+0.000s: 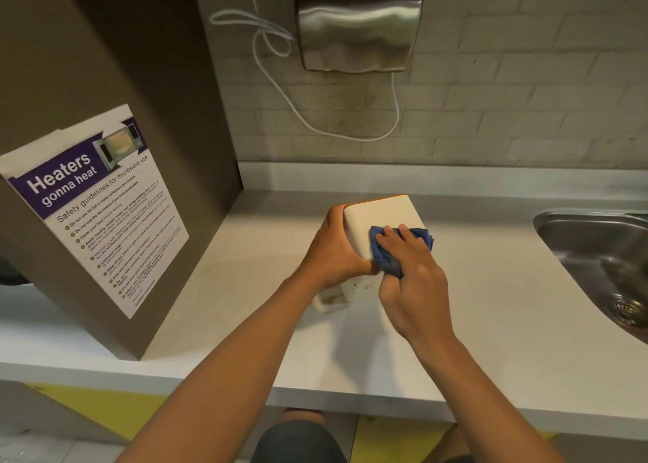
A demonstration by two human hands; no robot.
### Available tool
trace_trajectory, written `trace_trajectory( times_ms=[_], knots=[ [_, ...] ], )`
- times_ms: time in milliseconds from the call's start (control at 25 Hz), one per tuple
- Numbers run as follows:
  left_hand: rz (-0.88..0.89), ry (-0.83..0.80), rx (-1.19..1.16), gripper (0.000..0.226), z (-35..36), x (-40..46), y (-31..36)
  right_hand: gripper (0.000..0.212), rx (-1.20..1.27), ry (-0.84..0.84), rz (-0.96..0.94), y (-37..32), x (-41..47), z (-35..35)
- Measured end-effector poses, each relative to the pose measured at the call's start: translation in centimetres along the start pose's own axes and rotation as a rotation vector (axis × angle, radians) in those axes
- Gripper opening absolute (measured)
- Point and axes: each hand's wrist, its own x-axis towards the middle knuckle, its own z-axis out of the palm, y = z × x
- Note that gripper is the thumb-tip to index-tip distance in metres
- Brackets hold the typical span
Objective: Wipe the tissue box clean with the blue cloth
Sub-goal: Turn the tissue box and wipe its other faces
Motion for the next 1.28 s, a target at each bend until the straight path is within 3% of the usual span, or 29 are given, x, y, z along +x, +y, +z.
trace_trajectory(
  times_ms=[160,320,440,520,640,760,920,1040,1120,1280],
  knots=[
    [0.008,0.025,0.027,0.099,0.3,-0.3,0.0,0.054,0.053,0.028,0.079,2.0,0.8,-0.9],
    [-0.013,0.037,0.037,0.101,0.5,-0.4,0.0,0.044,0.392,0.141,0.417,2.2,2.8,-1.7],
    [-0.012,0.033,0.028,0.101,0.5,-0.6,0.0,0.020,0.682,0.183,0.715,1.8,3.9,-2.6],
    [-0.003,0.034,0.043,0.103,0.5,-0.7,0.1,0.019,0.685,0.206,0.818,2.0,4.0,-2.7],
    [0.001,0.035,0.046,0.103,0.7,-0.5,0.0,0.031,0.533,0.220,0.617,1.3,2.7,-1.5],
    [0.005,0.027,-0.005,0.104,0.8,-0.7,-0.1,0.051,0.227,0.102,0.232,-0.7,0.3,0.3],
    [0.034,-0.038,-0.070,0.099,0.9,-0.7,-0.5,0.053,-0.011,-0.053,-0.041,-2.6,-1.4,1.6],
    [0.030,-0.104,-0.074,0.095,1.3,-1.0,-2.4,0.052,-0.005,-0.012,-0.052,-1.5,-1.1,1.3],
    [-0.008,-0.133,-0.005,0.107,1.9,-1.7,-4.2,0.052,0.046,0.001,-0.006,-0.8,-1.0,1.0],
    [-0.029,-0.051,0.048,0.116,4.0,-1.7,-5.8,0.051,0.147,0.029,0.068,0.2,-0.6,0.5]
  ],
)
